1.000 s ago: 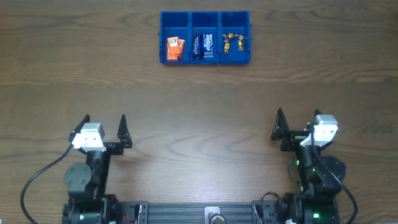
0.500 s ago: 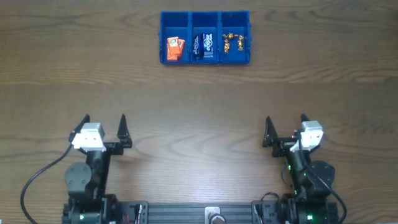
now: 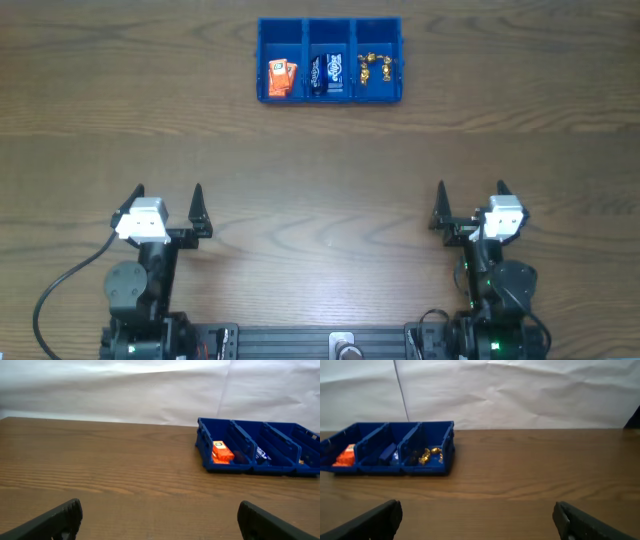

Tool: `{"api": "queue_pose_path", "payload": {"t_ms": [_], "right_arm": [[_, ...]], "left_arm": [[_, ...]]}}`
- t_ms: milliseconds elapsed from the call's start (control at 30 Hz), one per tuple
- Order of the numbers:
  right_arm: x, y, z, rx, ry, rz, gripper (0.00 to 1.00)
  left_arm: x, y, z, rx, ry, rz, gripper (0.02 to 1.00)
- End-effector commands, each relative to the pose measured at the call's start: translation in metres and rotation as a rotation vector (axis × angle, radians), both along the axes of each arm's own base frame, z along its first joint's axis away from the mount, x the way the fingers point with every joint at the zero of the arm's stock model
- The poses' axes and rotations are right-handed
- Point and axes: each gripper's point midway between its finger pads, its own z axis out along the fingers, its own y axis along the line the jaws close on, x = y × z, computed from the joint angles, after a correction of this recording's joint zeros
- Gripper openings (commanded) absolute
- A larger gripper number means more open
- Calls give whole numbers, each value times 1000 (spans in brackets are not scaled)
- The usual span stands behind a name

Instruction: Sort Candies Into Trays

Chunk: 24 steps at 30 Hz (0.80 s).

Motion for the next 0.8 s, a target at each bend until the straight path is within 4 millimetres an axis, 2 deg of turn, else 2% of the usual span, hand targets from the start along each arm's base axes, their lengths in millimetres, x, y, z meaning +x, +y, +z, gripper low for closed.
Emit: {"api": "queue_pose_path", "payload": {"t_ms": [33,800], "right_arm": [[0,4,-3,-104,-2,20,998],[0,6,-2,-123,-2,29,998]], "left_arm": [[-1,-3,-16,7,47,-21,998],[-1,-3,-16,7,47,-21,998]]}}
